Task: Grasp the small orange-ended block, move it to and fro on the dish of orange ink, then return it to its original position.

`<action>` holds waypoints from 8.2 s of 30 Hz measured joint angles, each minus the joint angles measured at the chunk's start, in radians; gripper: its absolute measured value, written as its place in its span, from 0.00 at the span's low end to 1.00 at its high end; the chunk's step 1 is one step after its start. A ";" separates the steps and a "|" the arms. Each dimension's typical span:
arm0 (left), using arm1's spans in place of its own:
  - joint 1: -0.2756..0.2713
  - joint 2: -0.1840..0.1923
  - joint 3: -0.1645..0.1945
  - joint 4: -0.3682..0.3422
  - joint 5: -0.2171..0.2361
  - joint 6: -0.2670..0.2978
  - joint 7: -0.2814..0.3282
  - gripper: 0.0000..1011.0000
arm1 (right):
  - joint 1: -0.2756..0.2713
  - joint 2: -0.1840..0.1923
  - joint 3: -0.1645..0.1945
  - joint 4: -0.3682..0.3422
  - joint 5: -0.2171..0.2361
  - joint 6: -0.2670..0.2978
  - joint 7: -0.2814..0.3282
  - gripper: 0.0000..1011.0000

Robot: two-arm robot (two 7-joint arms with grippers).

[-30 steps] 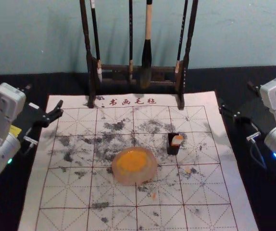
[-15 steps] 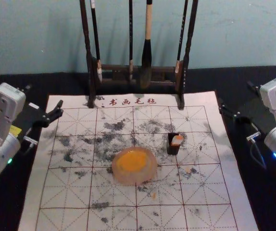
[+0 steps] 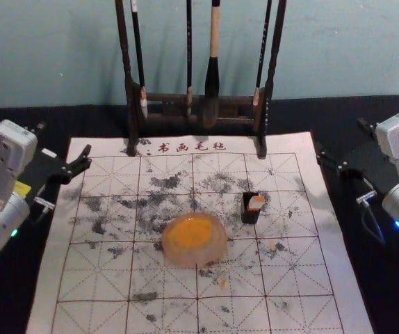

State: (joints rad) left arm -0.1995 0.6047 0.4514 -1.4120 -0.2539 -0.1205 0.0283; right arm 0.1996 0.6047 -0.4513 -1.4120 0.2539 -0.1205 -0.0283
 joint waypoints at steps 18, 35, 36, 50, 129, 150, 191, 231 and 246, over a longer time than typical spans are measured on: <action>0.000 0.000 0.000 0.000 0.000 0.000 0.000 0.99 | -0.006 0.004 0.008 -0.006 0.013 -0.015 0.043 0.99; 0.000 0.000 0.000 0.000 0.000 0.000 0.000 0.99 | -0.011 0.081 0.008 -0.026 0.196 -0.136 0.522 0.99; 0.000 0.000 0.000 0.000 0.000 0.000 0.000 0.99 | 0.000 0.081 0.000 -0.013 0.203 -0.146 0.569 0.99; 0.000 0.000 0.000 0.000 0.000 0.000 0.000 0.99 | 0.163 0.038 -0.093 0.162 0.117 -0.194 0.842 0.99; 0.000 0.000 0.000 0.000 0.000 0.000 0.000 0.99 | 0.348 -0.062 -0.197 0.361 0.060 -0.159 0.984 0.65; 0.000 0.000 0.000 0.000 0.000 0.000 0.000 0.99 | 0.348 -0.062 -0.197 0.361 0.060 -0.159 0.984 0.13; 0.000 0.000 0.000 0.000 0.000 0.000 0.000 0.99 | 0.352 -0.018 -0.164 0.165 0.171 0.025 0.951 0.13; 0.000 0.000 0.000 0.000 0.000 0.000 0.000 0.99 | 0.554 -0.215 -0.380 0.440 0.084 0.013 1.070 0.13; 0.000 0.000 0.000 0.000 0.000 0.000 0.000 0.99 | 0.562 -0.224 -0.395 0.459 0.069 0.000 1.088 0.13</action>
State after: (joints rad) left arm -0.1995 0.6047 0.4514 -1.4120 -0.2539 -0.1205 0.0283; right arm 0.7612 0.3810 -0.8463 -0.9527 0.3232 -0.1202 1.0598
